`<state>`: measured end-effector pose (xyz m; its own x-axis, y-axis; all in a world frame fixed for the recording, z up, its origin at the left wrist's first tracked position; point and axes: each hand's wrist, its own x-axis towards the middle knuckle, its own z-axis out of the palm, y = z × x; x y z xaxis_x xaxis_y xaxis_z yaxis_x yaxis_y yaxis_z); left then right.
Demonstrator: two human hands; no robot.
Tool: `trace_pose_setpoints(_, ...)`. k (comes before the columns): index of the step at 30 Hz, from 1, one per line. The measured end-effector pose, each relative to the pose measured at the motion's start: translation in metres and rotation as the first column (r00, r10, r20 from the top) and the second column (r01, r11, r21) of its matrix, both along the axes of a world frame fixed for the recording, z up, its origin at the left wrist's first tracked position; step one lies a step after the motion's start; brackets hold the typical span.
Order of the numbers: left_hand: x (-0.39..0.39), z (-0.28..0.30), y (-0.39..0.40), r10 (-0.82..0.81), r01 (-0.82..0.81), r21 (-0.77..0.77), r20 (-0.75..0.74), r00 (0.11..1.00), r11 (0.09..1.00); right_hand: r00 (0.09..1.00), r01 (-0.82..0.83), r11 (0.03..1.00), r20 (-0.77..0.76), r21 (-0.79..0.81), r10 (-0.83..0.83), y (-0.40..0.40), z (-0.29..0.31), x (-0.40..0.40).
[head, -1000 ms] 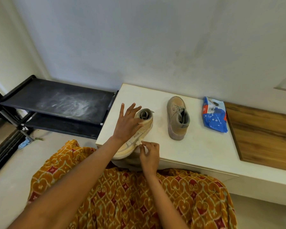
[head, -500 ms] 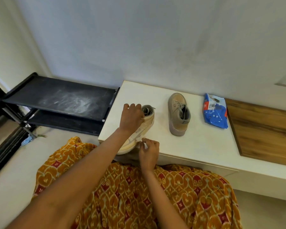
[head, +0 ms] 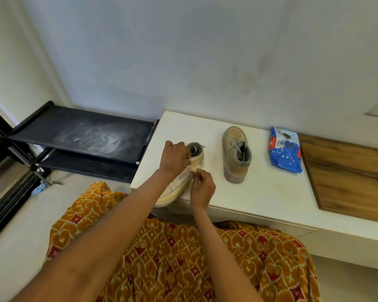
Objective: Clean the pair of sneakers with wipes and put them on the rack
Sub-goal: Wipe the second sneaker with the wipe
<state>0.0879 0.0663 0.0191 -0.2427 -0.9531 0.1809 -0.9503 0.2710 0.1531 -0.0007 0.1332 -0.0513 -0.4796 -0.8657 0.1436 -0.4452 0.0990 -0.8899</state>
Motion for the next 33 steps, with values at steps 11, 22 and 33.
trace_pose_setpoints(11, 0.008, -0.007, 0.007, -0.060, 0.057, -0.099, -0.029, 0.998, 0.993, 0.987, 0.005, 0.997, -0.163, 0.073, 0.007, 0.026, -0.017, -0.031)
trace_pose_setpoints(22, 0.009, -0.012, 0.008, -0.003, -0.002, -0.036, -0.154, 0.988, 0.999, 0.975, 0.151, 0.972, 0.133, 0.182, -0.176, -0.061, -0.012, -0.024)
trace_pose_setpoints(33, 0.006, -0.010, 0.014, 0.036, -0.042, -0.030, -0.178, 0.983, 0.999, 0.994, -0.013, 0.994, 0.113, 0.106, 0.001, 0.022, -0.017, 0.001)
